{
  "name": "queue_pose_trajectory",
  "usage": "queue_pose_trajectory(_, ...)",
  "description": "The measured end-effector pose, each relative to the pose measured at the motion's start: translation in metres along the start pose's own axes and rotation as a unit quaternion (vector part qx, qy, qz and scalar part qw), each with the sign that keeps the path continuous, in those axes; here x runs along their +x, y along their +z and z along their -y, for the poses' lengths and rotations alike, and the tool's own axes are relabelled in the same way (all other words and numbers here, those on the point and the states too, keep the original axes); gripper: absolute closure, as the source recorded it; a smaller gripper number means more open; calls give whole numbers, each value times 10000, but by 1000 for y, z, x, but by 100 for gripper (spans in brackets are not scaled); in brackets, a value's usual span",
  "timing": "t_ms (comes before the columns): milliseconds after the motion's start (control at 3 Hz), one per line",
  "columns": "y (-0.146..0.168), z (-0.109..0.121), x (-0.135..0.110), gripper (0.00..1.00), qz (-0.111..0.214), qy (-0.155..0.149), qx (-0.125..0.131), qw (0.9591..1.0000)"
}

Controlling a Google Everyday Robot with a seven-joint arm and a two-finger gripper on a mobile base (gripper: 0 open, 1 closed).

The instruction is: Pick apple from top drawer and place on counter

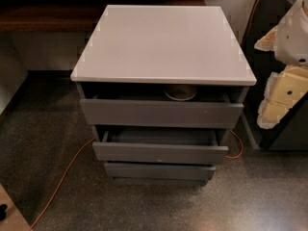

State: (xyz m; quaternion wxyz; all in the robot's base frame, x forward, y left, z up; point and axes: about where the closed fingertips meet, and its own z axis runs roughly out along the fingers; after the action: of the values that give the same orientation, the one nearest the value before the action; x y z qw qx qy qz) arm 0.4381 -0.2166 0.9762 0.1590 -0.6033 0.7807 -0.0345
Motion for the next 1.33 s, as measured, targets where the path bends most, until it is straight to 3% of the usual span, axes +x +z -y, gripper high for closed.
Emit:
queue_pose_trajectory(667, 3, 0, -2, 0, 89, 77, -97, 9999)
queue_pose_trajectory(1000, 19, -3, -12, 0, 269, 18, -221, 9994)
queue_pose_trajectory(1333, 54, -8, -32, 0, 649, -201, -379, 9970)
